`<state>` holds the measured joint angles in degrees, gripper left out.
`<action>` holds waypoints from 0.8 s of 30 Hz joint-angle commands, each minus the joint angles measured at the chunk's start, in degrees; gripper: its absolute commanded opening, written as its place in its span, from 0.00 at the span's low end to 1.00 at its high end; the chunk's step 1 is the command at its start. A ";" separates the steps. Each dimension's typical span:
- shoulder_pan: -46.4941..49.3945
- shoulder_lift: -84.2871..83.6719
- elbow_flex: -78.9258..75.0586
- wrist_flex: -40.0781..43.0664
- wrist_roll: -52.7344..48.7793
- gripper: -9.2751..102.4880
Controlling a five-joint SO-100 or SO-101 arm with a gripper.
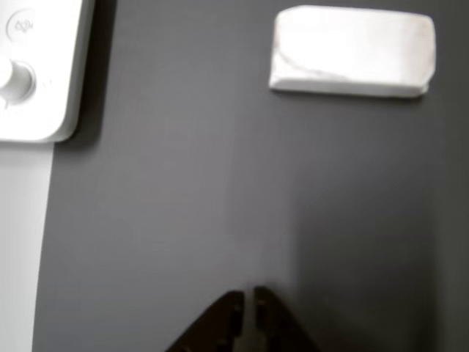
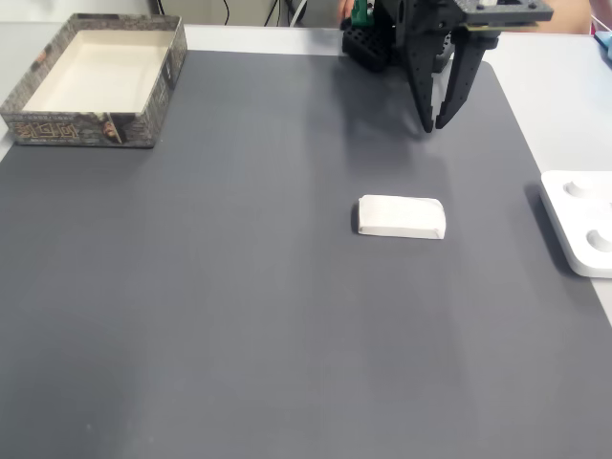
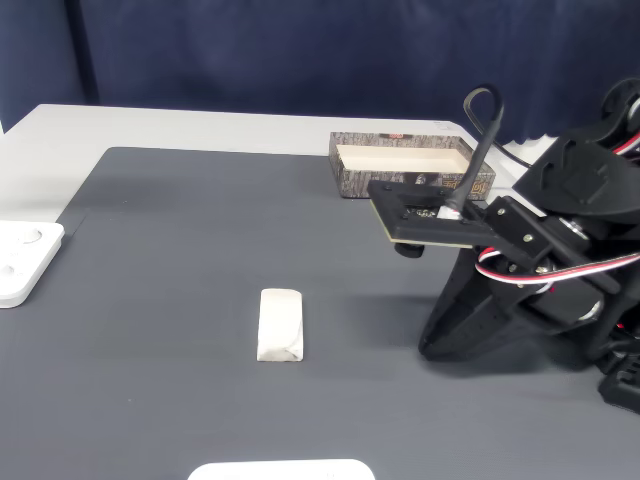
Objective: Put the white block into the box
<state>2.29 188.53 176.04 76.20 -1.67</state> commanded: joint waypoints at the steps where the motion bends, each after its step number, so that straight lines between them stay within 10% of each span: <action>1: 1.93 2.02 1.14 0.18 0.18 0.07; 24: 6.24 -41.48 -30.15 -3.43 10.02 0.07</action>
<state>6.59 154.69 156.18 72.51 5.80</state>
